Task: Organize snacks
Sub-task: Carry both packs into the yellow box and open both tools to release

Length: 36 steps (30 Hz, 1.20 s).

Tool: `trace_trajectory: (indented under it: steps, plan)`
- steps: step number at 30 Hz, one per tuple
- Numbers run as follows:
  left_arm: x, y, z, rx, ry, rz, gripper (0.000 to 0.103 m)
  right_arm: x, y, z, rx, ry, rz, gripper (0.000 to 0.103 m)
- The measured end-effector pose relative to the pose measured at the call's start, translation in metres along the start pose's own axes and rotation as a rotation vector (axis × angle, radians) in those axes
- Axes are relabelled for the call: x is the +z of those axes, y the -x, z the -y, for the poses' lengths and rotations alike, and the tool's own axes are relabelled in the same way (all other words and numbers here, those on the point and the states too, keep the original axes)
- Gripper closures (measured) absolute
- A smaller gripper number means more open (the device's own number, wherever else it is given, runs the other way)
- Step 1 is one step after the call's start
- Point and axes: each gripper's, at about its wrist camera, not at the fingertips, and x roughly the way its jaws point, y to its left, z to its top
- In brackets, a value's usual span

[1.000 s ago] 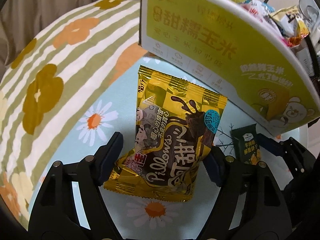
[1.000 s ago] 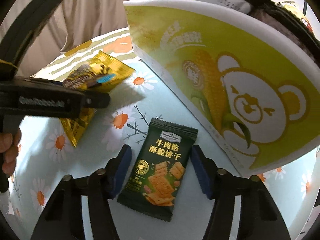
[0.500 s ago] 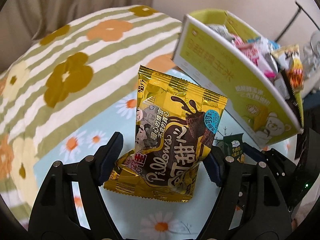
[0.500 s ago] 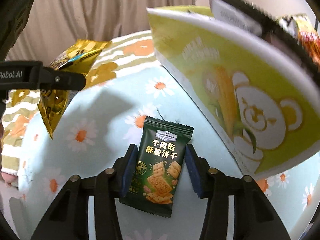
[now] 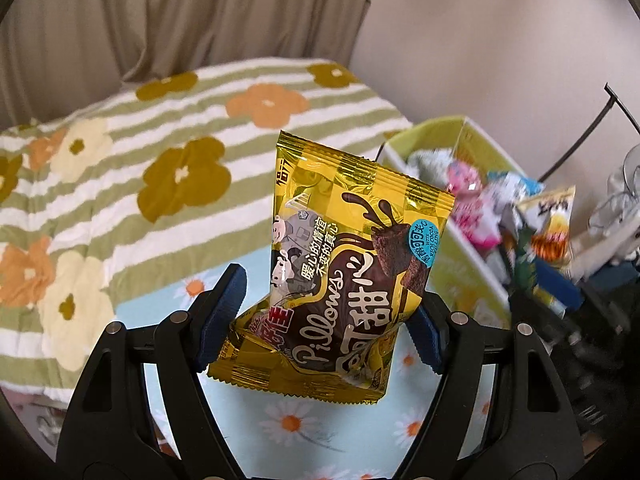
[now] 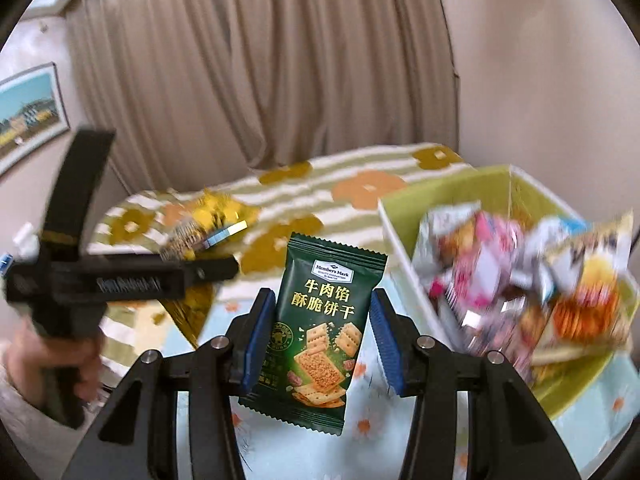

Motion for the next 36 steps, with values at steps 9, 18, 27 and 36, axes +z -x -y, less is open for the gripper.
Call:
trace_trajectory:
  steps: [9, 18, 27, 36]
  plan:
    - [0.031, 0.006, 0.101, 0.02, 0.039, 0.076, 0.03, 0.069, 0.03, 0.081, 0.119, 0.116, 0.01, 0.059]
    - [0.053, -0.047, 0.196, 0.03, 0.085, 0.048, 0.029, 0.097, 0.027, 0.166, 0.182, 0.146, -0.037, 0.059]
    - [0.054, -0.095, 0.233, 0.134, 0.078, -0.062, 0.005, 0.11, 0.017, 0.207, 0.248, 0.125, -0.059, 0.059]
    - [0.036, -0.081, 0.232, 0.165, 0.103, -0.07, 0.0, 0.119, -0.005, 0.222, 0.259, 0.137, -0.142, 0.059]
